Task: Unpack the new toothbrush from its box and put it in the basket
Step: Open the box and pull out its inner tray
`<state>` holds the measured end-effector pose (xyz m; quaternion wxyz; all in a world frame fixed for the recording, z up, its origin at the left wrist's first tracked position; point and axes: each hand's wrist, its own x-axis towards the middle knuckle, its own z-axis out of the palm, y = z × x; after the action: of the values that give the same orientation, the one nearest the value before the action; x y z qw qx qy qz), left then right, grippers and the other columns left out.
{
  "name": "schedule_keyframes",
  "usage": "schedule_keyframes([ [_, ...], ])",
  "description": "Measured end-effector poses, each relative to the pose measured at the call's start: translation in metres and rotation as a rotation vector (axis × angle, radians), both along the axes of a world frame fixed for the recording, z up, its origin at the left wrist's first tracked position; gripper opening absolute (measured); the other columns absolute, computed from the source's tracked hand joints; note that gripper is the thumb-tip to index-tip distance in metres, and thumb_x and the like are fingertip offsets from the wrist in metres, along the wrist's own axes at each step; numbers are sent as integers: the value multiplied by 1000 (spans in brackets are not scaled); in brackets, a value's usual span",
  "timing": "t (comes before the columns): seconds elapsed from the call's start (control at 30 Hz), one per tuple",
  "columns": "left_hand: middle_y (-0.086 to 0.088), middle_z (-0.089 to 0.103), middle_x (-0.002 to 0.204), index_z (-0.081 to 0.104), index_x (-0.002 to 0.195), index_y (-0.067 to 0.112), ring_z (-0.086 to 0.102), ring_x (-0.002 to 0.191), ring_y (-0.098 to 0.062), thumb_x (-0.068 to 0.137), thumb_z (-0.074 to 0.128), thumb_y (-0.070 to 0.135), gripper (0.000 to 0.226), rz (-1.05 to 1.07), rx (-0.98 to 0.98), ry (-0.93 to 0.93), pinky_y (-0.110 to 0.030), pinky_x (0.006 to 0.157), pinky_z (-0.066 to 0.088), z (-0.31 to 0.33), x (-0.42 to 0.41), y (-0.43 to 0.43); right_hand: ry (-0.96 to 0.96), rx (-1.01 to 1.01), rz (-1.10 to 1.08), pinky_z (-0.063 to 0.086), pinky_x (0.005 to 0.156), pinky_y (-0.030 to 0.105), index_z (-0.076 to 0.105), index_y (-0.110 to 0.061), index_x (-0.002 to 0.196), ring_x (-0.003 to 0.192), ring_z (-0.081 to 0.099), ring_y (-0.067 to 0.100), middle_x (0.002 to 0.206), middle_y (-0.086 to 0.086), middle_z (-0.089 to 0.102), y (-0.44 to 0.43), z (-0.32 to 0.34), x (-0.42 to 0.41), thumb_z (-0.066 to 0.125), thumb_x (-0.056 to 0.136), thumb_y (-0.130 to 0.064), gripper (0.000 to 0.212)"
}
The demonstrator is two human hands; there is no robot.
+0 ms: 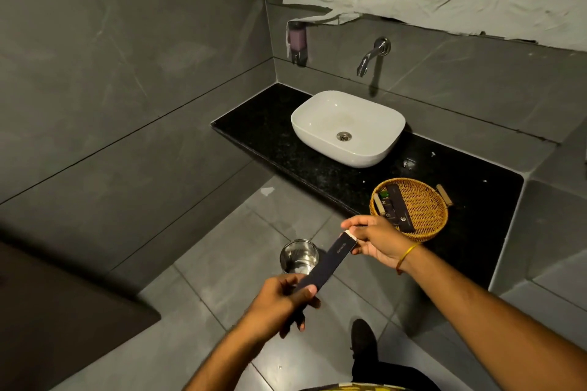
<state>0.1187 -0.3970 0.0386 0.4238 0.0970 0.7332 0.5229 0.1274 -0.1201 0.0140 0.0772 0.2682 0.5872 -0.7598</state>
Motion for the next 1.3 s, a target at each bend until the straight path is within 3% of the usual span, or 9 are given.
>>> schedule_keyframes([
  [0.2,-2,75,74,74,101,26,61,42,-4,98,69,35,10,-324,-389,408,-16,39,43,49,-43,35,-99,-339,-168,58,69,37,62,-1,120,99,66,35,117,24,64,-11,-46,23,38,107,-6,27],
  [0.33,-9,82,96,76,113,8,63,49,-6,98,70,28,26,-478,-502,419,-15,40,44,74,-58,62,-89,-504,-208,63,68,35,65,-1,118,102,69,32,110,20,73,-15,-67,34,41,108,-17,30],
  [0.43,-14,82,107,76,117,5,65,56,-10,98,70,28,30,-510,-523,421,-17,43,44,81,-60,71,-81,-580,-248,65,64,33,69,0,108,90,79,31,96,21,80,-12,-78,39,41,107,-9,29],
  [0.53,-16,82,106,76,115,5,62,53,-9,99,69,28,29,-507,-532,415,-17,43,45,78,-57,69,-56,-609,-209,65,75,36,78,0,105,99,79,30,112,24,78,-5,-86,45,44,106,-6,35],
  [0.67,-2,72,68,77,103,11,57,34,-2,100,68,34,25,-513,-558,477,-15,41,45,81,-50,67,-15,-687,-154,64,81,38,69,3,123,108,75,33,123,24,73,-4,-93,51,47,105,-11,32],
  [0.77,2,66,57,78,108,11,56,31,-4,98,67,42,34,-536,-575,556,-14,39,43,91,-41,70,-27,-711,-139,64,80,38,73,0,119,104,75,33,118,23,74,-13,-93,47,49,104,-18,34],
  [0.9,3,66,67,77,116,11,59,31,-4,99,67,34,31,-517,-555,603,-9,39,42,102,-33,72,-44,-752,-155,65,75,39,84,-4,98,96,79,33,108,20,79,-30,-91,43,69,82,-16,25],
  [1.1,2,67,70,76,117,10,60,33,-5,100,66,29,27,-508,-549,665,-11,43,45,111,-33,77,-79,-774,-191,65,70,38,85,-4,94,89,79,35,100,19,80,-36,-102,41,75,79,-15,21],
  [1.3,-2,72,67,78,111,17,64,36,-8,100,65,26,20,-429,-495,615,-12,41,44,105,-34,59,-27,-787,-137,66,77,37,79,2,108,95,75,33,110,22,73,-16,-105,50,59,91,-9,28],
])
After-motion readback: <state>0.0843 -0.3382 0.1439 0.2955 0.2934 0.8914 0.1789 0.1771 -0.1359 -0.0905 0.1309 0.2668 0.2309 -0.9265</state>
